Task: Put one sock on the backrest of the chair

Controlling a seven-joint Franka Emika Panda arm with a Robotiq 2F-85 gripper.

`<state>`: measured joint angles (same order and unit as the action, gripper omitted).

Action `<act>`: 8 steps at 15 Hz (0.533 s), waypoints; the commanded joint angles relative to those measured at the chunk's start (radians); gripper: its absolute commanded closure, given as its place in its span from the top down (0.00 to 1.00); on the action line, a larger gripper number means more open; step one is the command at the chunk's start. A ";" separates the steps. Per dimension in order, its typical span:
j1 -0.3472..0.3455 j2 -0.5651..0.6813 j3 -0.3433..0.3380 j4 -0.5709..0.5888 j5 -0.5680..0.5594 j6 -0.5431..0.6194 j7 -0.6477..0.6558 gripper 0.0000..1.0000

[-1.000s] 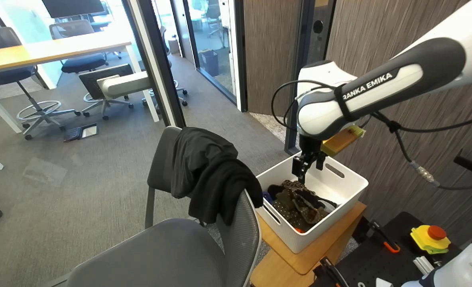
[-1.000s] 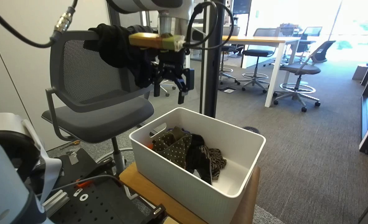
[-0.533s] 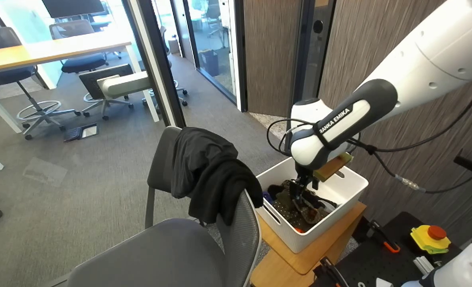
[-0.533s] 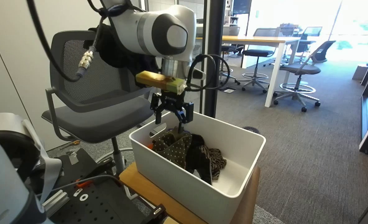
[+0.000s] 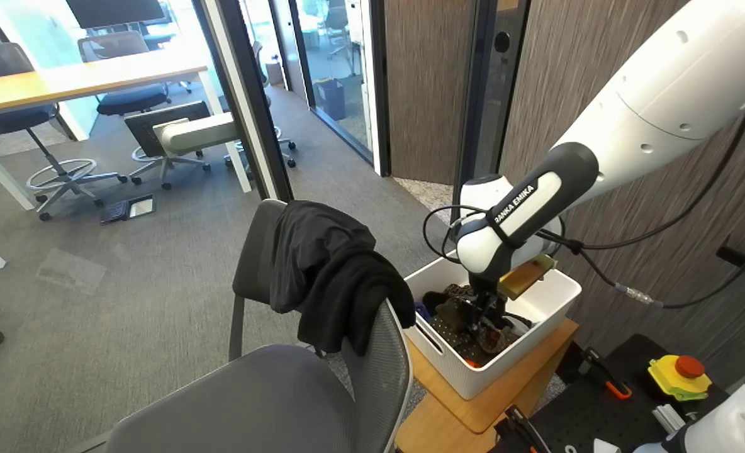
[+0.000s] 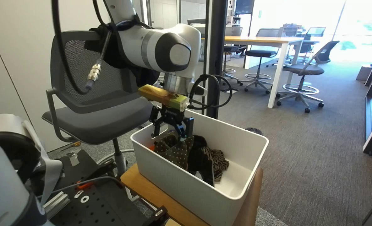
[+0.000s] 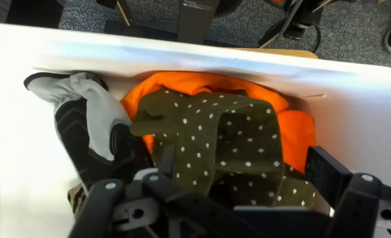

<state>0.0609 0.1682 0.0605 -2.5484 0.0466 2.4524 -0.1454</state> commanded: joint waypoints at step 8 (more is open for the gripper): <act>-0.043 0.079 0.031 0.000 0.092 0.110 -0.134 1.00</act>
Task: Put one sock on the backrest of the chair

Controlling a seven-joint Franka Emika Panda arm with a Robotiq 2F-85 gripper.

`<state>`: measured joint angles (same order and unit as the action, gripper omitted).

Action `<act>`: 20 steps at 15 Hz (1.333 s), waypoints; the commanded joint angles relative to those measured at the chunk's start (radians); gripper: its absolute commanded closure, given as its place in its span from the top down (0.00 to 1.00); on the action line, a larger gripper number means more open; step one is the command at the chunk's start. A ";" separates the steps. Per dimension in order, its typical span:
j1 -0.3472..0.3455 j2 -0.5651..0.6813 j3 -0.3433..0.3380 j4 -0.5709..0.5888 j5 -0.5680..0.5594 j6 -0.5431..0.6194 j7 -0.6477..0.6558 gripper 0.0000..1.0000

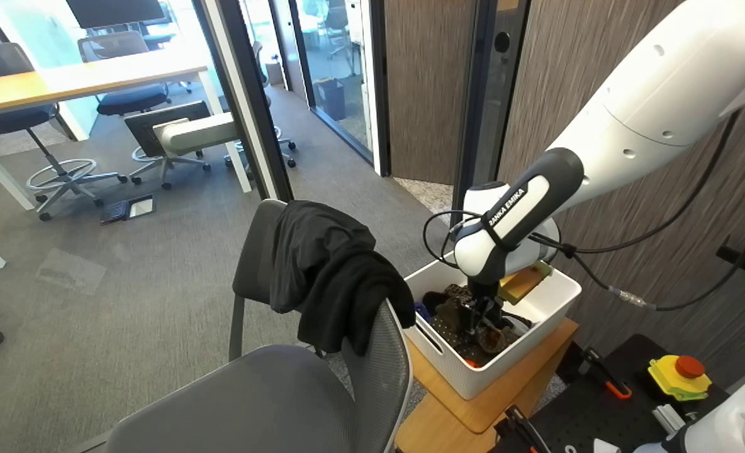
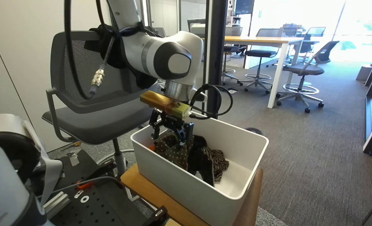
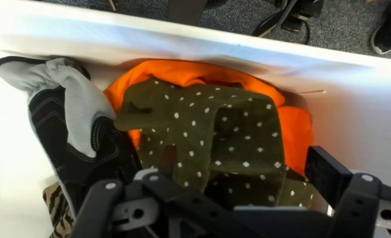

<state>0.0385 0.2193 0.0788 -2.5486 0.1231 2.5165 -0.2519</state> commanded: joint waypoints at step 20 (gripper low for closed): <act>-0.101 0.121 -0.011 0.013 -0.028 0.121 0.001 0.28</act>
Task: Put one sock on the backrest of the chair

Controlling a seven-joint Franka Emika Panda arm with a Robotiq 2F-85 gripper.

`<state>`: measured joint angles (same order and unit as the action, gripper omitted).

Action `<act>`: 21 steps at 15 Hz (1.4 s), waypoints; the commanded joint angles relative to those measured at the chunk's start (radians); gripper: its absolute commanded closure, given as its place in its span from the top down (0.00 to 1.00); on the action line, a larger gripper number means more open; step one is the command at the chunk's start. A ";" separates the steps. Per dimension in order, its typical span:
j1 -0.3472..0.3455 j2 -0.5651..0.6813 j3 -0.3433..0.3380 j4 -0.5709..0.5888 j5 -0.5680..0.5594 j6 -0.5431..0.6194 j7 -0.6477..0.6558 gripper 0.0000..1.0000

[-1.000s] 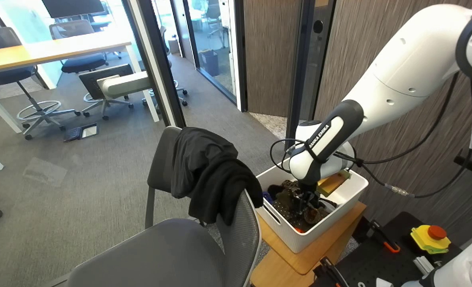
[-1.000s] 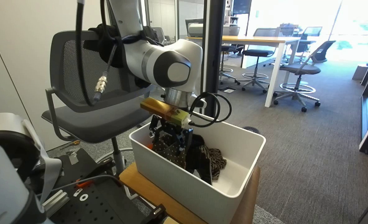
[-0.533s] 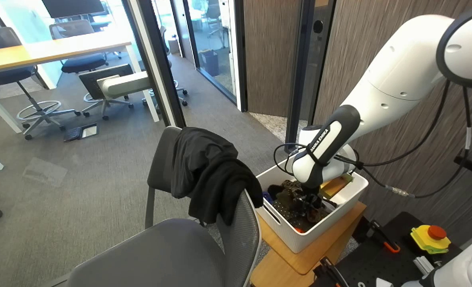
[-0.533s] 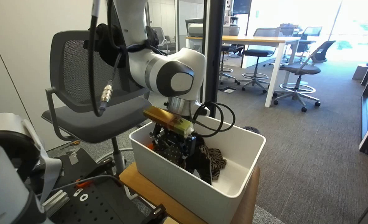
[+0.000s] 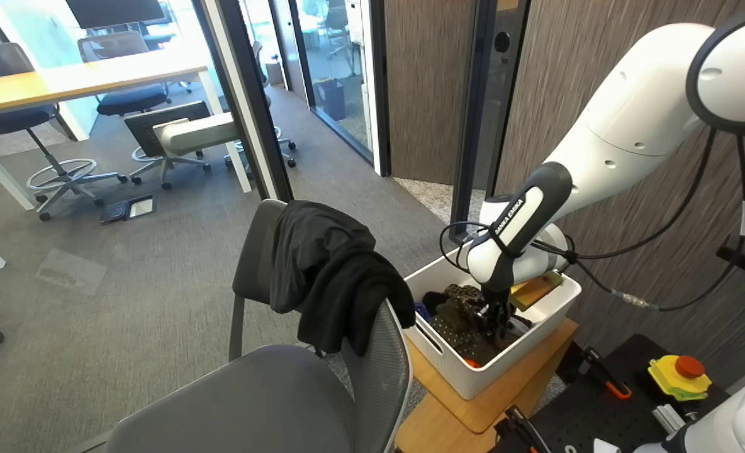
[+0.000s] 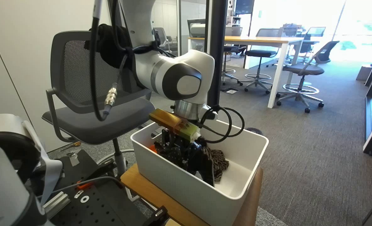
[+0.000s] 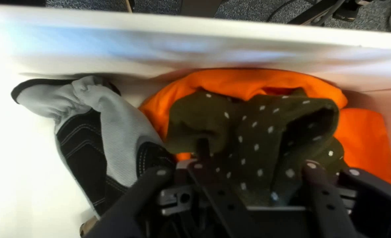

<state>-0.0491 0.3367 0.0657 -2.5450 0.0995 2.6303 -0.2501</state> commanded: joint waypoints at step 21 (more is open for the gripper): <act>-0.081 -0.419 -0.023 0.081 0.096 -0.414 -0.157 0.11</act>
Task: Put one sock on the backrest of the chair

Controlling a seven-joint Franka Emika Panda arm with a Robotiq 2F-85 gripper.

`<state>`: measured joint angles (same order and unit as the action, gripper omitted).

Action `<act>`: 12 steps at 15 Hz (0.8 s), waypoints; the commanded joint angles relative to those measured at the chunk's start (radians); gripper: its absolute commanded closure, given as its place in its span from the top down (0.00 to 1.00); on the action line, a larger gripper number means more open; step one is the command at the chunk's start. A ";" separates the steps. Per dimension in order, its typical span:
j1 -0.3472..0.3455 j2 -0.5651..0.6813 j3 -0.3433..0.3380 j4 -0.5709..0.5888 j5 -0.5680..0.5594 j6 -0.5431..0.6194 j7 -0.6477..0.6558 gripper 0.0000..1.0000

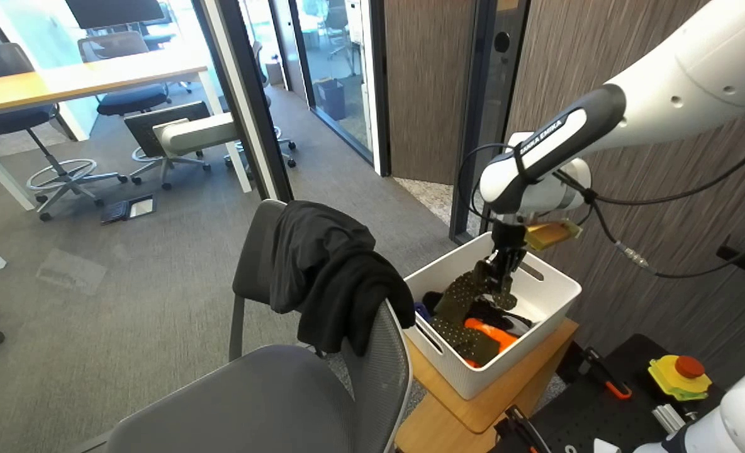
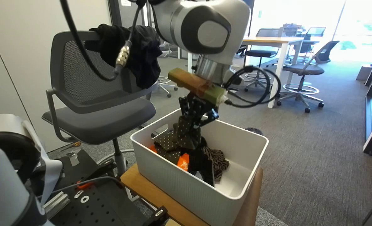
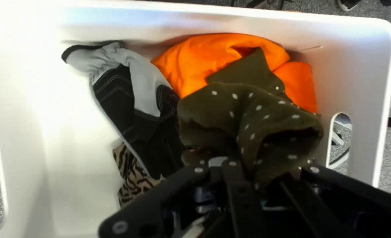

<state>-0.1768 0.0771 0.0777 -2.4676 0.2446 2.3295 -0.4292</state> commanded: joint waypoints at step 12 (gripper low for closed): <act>0.280 -0.303 0.043 0.528 -0.150 -0.867 0.195 0.07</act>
<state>0.0456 -0.2899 0.0862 -2.1099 0.0803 1.5827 -0.3102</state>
